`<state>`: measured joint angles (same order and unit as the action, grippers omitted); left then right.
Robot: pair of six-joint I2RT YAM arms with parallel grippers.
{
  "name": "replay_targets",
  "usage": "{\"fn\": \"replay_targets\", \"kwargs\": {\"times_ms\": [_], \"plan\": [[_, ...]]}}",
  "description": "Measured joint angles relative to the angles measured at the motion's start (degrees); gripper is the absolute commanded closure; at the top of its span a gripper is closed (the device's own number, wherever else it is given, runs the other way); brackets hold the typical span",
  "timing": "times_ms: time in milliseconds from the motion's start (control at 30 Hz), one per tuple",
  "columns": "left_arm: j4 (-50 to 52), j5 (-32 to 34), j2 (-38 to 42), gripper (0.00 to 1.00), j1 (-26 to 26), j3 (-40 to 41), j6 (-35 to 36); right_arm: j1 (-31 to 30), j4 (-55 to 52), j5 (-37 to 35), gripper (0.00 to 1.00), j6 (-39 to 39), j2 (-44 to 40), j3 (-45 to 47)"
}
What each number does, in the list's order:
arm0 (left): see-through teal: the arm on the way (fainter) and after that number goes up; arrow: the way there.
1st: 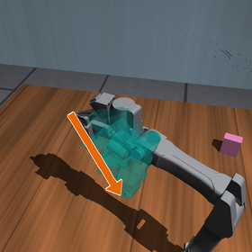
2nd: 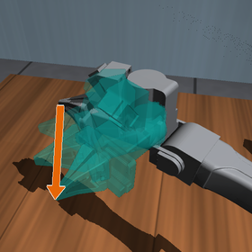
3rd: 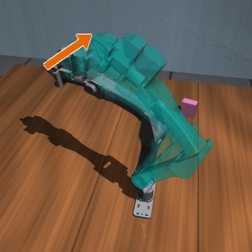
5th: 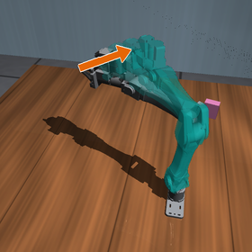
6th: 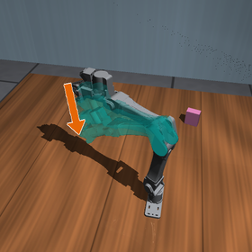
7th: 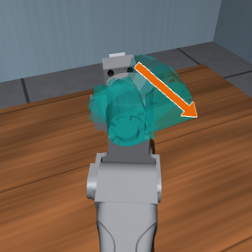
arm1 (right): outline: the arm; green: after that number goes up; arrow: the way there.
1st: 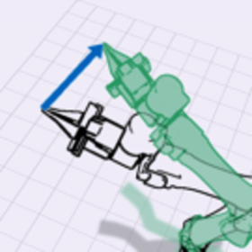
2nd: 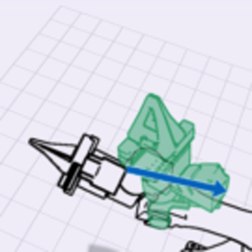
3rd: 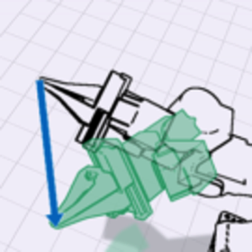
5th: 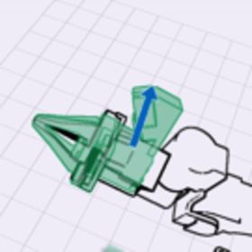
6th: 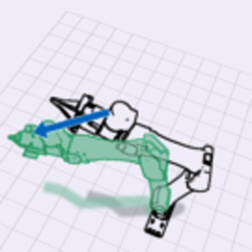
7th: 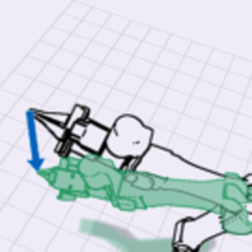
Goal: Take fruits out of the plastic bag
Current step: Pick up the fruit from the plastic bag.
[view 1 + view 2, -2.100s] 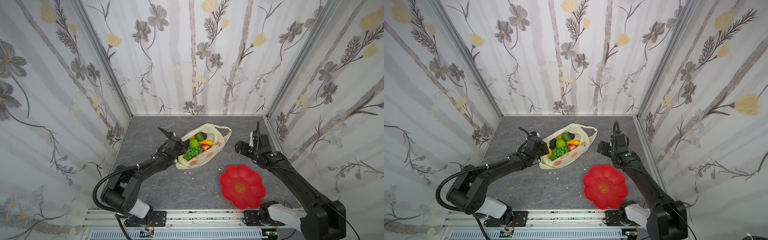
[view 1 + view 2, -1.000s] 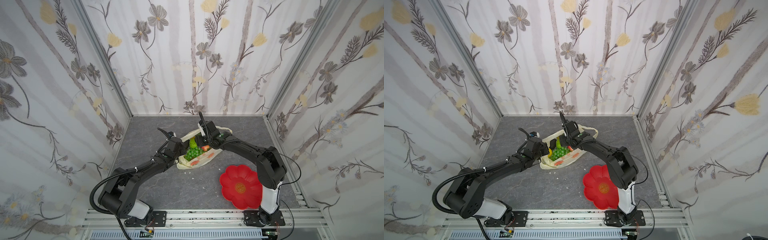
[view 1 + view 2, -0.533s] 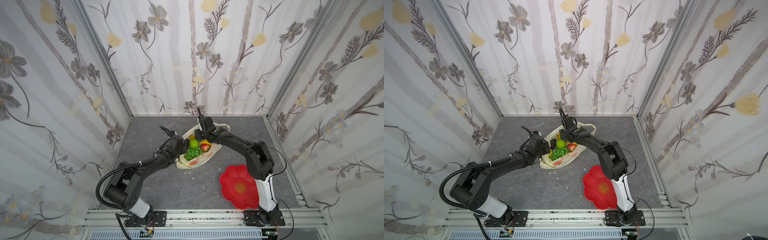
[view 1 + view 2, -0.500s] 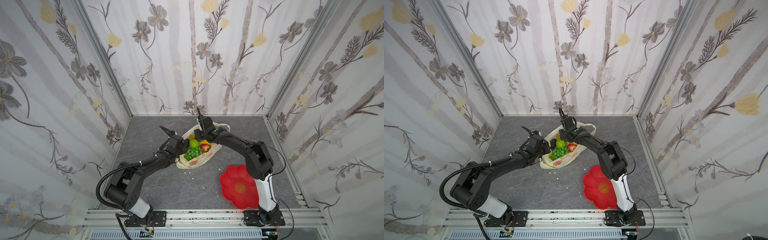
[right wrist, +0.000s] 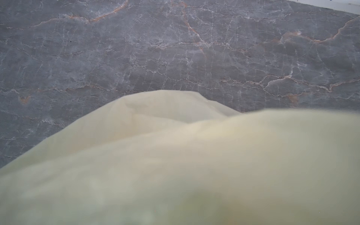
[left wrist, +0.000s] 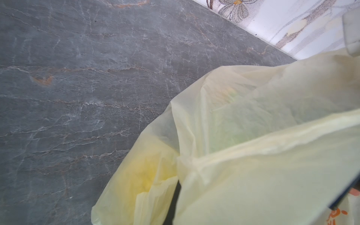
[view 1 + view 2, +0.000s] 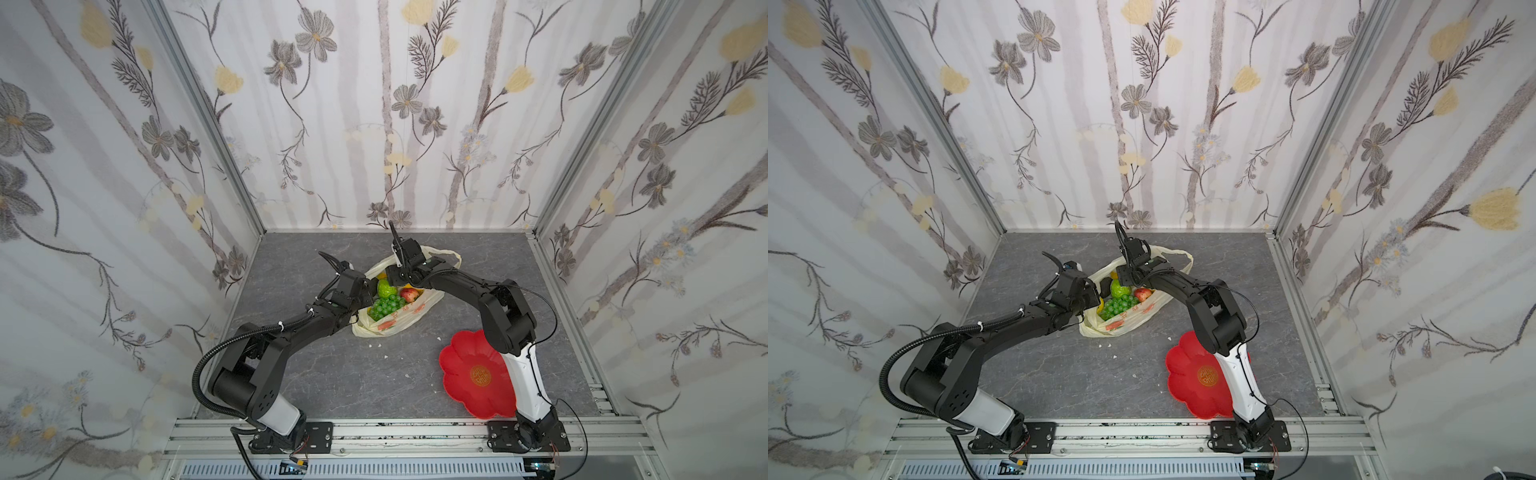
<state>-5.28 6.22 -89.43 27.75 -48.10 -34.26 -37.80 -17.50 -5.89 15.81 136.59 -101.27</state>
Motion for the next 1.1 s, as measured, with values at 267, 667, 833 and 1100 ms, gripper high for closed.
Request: {"fn": "replay_targets", "kwargs": {"times_ms": [267,667,833,1100], "plan": [[0.0,0.0,0.0,1.00,0.0,0.0,0.0,0.0,0.1,0.0,0.28,0.2,1.1,-0.7],[0.0,0.2,0.4,1.00,0.0,0.5,0.0,-0.1,-1.5,1.5,0.36,0.2,1.8,-1.1],[0.0,0.2,0.5,1.00,0.0,0.6,0.0,-0.2,-2.5,2.0,0.39,0.2,0.2,0.2],[0.0,0.2,0.5,1.00,0.0,0.6,0.0,-0.2,-2.6,2.6,0.39,0.6,-3.1,2.4]]}}
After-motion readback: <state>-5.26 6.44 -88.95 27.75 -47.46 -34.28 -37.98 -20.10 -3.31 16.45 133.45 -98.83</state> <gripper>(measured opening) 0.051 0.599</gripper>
